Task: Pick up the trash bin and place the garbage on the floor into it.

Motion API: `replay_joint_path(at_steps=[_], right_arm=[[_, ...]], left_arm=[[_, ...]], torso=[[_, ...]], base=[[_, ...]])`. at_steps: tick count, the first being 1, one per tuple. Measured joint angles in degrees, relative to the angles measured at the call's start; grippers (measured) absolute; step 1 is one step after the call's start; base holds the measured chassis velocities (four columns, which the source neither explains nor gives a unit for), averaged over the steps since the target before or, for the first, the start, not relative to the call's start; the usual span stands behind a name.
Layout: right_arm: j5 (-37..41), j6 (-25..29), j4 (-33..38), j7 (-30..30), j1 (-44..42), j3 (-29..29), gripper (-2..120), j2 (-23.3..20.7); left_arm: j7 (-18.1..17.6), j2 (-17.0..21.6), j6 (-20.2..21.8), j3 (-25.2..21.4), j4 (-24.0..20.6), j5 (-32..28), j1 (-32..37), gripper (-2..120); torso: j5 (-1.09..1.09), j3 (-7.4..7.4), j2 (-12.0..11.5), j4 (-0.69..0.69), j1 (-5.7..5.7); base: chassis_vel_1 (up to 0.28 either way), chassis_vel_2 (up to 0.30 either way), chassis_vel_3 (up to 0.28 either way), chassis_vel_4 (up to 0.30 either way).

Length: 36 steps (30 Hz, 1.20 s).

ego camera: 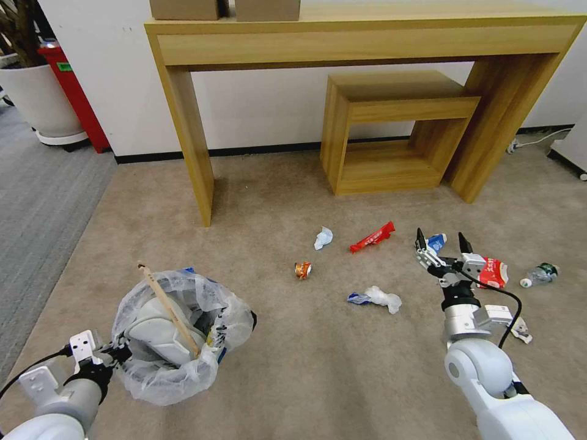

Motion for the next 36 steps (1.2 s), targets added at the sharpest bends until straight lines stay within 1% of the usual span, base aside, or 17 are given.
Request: replay_joint_path(at_steps=[9,17,25,28,36], right_arm=[[-0.3,0.2,-0.4,-0.3,0.0,-0.2,100,0.5],[-0.4,0.5,-0.5,-0.6,-0.4,0.0,100,0.5],[-0.5,0.6,-0.6,-0.7,-0.2,0.0,100,0.5],[-0.8,1.0,-1.1,-1.0,0.0,-0.2,100,0.5],[-1.1,1.4,-1.3,-1.2,-0.2,-0.6,100,0.7]], left_arm=[[-0.2,0.1,1.0,-0.1,0.2,-0.1,-0.2,0],[-0.2,0.0,1.0,-0.1,0.4,0.0,-0.1,0],[-0.2,-0.1,0.7,-0.1,0.5,0.0,-0.2,0],[-0.2,-0.1,0.5,-0.4,0.6,0.0,-0.1,0],[-0.6,0.0,0.3,-0.7,1.1,-0.4,-0.2,0]], torso=[[0.0,0.0,0.0,0.0,0.0],[0.01,0.0,0.0,0.0,0.0],[0.0,0.0,0.0,-0.02,0.01],[0.01,0.0,0.0,0.0,0.0],[0.0,0.0,0.0,0.0,0.01]], base=[[0.0,0.0,0.0,0.0],[0.0,0.0,0.0,0.0],[-0.056,-0.045,-0.05,-0.053],[0.0,0.0,0.0,0.0],[0.0,0.0,0.0,0.0]])
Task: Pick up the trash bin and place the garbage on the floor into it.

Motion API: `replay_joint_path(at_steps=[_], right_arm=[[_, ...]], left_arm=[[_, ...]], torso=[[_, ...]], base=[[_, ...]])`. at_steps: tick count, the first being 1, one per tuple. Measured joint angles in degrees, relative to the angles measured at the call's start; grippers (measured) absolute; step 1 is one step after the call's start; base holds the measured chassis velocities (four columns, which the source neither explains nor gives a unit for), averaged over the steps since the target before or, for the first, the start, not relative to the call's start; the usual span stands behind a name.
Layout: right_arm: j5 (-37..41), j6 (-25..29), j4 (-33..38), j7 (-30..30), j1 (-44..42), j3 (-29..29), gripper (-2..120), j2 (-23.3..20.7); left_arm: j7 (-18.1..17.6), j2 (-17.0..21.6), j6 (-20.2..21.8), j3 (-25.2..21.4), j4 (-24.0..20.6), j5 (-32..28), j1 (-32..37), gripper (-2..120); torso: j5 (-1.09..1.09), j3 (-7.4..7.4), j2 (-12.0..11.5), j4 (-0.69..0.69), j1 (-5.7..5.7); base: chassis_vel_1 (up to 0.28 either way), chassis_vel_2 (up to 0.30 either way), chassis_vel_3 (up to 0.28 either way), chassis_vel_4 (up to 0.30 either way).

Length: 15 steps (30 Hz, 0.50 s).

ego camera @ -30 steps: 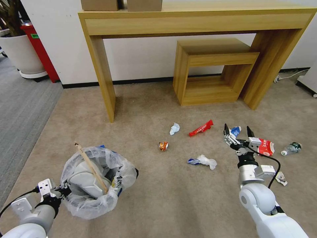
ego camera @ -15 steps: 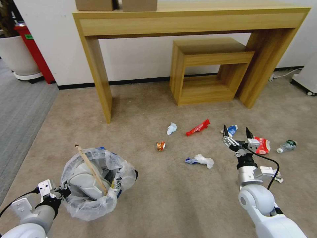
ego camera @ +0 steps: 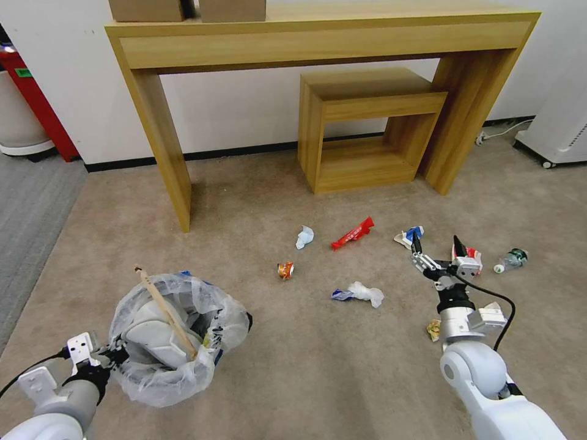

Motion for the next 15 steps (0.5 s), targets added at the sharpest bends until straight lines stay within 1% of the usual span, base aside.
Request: replay_joint_path(at_steps=[15], right_arm=[[-0.5,-0.9,-0.1,0.5,-0.4,0.0,100,0.8]], left_arm=[[-0.4,0.0,-0.1,-0.2,0.4,-0.7,-0.5,0]], torso=[[0.0,0.0,0.0,0.0,-0.01]], base=[[0.0,0.0,0.0,0.0]])
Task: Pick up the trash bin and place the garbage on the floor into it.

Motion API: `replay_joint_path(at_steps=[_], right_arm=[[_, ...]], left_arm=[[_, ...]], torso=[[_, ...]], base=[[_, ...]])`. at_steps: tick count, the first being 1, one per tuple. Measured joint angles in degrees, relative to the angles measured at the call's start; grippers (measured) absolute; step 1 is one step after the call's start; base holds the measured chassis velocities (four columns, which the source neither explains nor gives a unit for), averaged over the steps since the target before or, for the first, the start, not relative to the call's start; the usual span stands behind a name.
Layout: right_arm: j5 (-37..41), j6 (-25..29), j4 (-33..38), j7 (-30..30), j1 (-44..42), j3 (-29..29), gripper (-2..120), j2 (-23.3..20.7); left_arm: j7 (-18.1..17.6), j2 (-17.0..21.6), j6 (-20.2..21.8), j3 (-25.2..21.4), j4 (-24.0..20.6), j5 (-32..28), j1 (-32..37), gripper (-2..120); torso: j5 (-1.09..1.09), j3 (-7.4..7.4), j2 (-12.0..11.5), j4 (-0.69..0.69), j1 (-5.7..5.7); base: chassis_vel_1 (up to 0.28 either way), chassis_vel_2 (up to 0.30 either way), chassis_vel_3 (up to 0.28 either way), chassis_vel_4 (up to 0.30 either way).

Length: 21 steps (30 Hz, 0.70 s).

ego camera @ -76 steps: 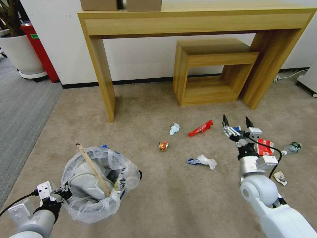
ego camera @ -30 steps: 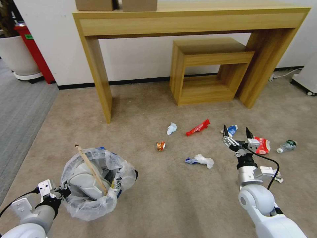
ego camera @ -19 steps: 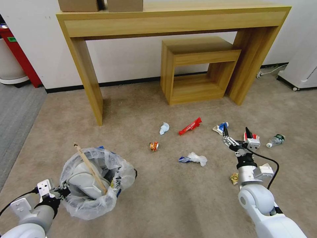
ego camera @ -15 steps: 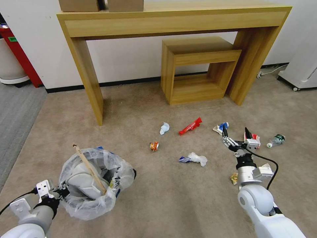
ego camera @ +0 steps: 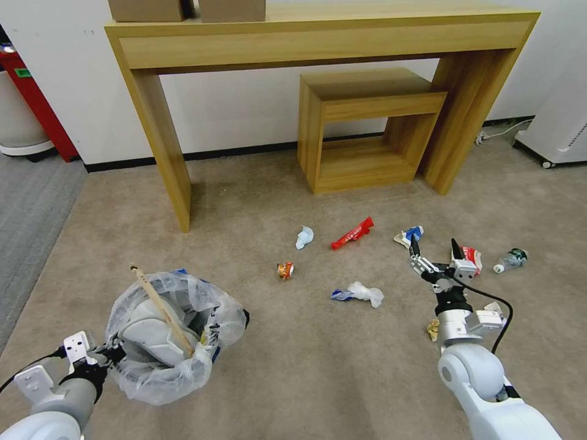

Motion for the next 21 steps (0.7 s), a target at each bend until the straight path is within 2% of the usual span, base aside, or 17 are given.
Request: replay_joint_path(at_steps=[8,21], right_arm=[[0.0,-0.3,0.0,0.1,0.2,-0.1,100,-0.2],[-0.4,-0.2,-0.2,0.2,0.5,-0.9,100,0.1]], left_arm=[[0.0,0.0,-0.2,-0.1,0.0,0.0,0.1,0],[0.0,0.0,-0.5,-0.1,-0.2,0.2,0.4,0]], torso=[[0.0,0.0,0.0,-0.01,-0.01],[0.0,0.01,0.0,0.0,0.01]], base=[[-0.075,0.053,0.065,-0.072],[-0.163,0.16,0.171,-0.163]])
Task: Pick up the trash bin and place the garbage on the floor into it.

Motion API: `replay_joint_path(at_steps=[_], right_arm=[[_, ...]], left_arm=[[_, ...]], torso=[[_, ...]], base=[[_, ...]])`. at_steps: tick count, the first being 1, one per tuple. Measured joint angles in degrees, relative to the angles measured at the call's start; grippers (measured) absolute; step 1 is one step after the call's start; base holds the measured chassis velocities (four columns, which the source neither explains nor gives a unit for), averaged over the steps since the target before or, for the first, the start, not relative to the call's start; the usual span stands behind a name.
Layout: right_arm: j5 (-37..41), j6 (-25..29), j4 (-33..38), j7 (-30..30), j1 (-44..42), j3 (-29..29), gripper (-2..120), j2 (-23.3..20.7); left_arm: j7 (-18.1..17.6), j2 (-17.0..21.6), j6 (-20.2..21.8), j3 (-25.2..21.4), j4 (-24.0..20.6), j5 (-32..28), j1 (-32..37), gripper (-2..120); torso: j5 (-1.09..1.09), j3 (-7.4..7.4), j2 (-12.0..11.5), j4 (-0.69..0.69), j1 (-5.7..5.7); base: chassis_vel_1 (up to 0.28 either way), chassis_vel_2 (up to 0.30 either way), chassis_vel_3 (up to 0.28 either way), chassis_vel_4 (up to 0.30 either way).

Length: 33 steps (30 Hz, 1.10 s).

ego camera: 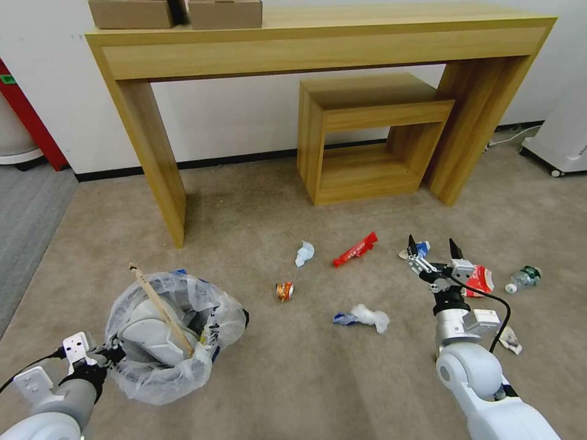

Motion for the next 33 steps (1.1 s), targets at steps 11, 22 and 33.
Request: replay_joint_path(at_steps=[11,22,33], right_arm=[[-0.4,-0.3,-0.2,0.3,0.4,-0.6,100,0.3],[-0.4,-0.3,-0.8,0.7,0.8,-1.7,100,0.4],[14.1,-12.9,2.4,12.3,1.3,-4.9,100,-2.8]], left_arm=[[0.1,0.0,-0.2,0.0,0.2,0.0,-0.1,0],[0.1,-0.1,-0.3,0.3,0.7,0.1,-0.7,0],[0.1,-0.4,-0.4,0.5,1.2,0.3,-1.2,0]], torso=[[0.0,-0.01,0.0,0.0,-0.01],[0.0,0.0,0.0,0.0,-0.01],[-0.01,-0.01,0.0,-0.01,-0.01]], base=[[-0.034,0.038,0.032,-0.032],[0.0,0.0,0.0,0.0],[0.0,0.0,0.0,0.0]])
